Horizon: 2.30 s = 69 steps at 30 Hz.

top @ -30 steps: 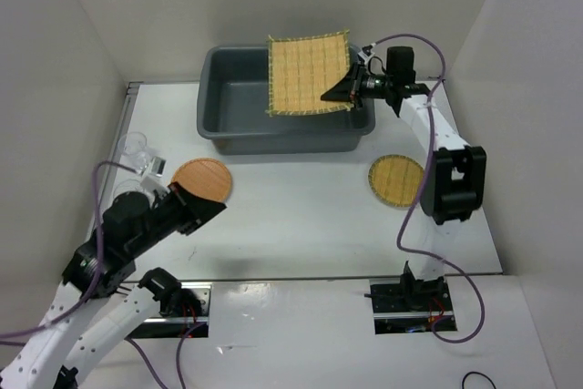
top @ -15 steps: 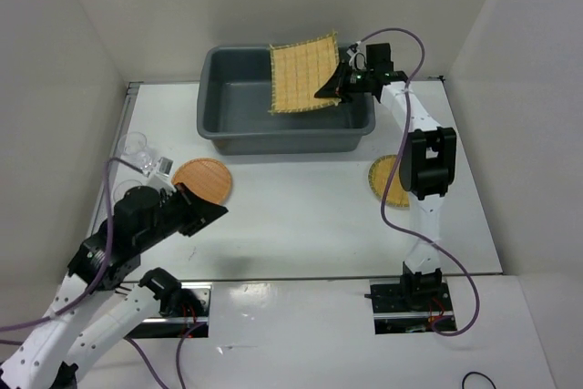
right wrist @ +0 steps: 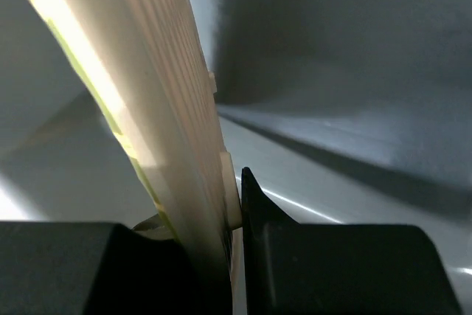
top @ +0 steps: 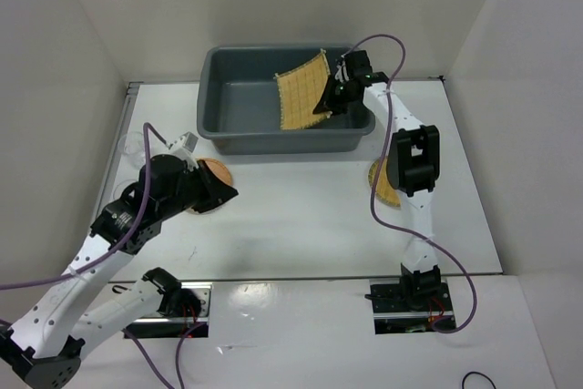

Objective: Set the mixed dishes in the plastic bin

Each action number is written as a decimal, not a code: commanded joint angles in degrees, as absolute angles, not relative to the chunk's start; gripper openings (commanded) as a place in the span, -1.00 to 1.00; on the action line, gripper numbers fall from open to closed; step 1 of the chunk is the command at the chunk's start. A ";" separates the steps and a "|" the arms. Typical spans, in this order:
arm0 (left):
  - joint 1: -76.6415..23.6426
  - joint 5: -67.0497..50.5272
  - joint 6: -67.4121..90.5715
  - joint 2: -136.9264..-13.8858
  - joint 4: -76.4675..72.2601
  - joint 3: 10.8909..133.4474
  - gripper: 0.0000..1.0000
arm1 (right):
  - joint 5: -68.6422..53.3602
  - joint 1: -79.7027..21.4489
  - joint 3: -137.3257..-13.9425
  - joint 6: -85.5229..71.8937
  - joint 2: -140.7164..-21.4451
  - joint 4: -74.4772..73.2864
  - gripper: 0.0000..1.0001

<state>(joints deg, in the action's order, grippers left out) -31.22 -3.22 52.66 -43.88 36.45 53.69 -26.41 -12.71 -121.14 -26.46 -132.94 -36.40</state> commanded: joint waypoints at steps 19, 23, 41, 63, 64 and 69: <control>-30.76 1.76 55.81 -38.14 33.93 53.00 -0.67 | -14.77 -13.89 -121.20 -23.64 -132.71 -43.07 -0.04; -30.76 1.76 56.34 -37.62 33.40 52.47 -0.67 | -13.01 -13.89 -121.20 -23.64 -132.19 -43.07 0.00; -30.76 1.76 59.76 -34.46 31.29 49.66 -0.41 | -6.06 -12.66 -126.64 -19.07 -122.27 -46.05 0.44; -30.23 -2.45 61.09 -34.01 30.67 44.65 -0.17 | -45.80 26.81 -63.40 -29.70 -93.78 -31.38 0.54; -30.23 -3.33 60.56 -35.14 30.67 45.26 -0.14 | -44.66 26.81 -62.41 -31.01 -93.78 -31.38 0.54; -30.23 -3.96 61.08 -35.86 31.20 45.26 -0.14 | -32.89 26.81 -59.94 -32.87 -90.89 -31.38 0.54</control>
<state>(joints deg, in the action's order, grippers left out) -30.55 -2.31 61.58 -36.29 32.75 44.66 -37.87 26.65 -59.92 -30.72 -96.03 -34.46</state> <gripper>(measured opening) 0.427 0.770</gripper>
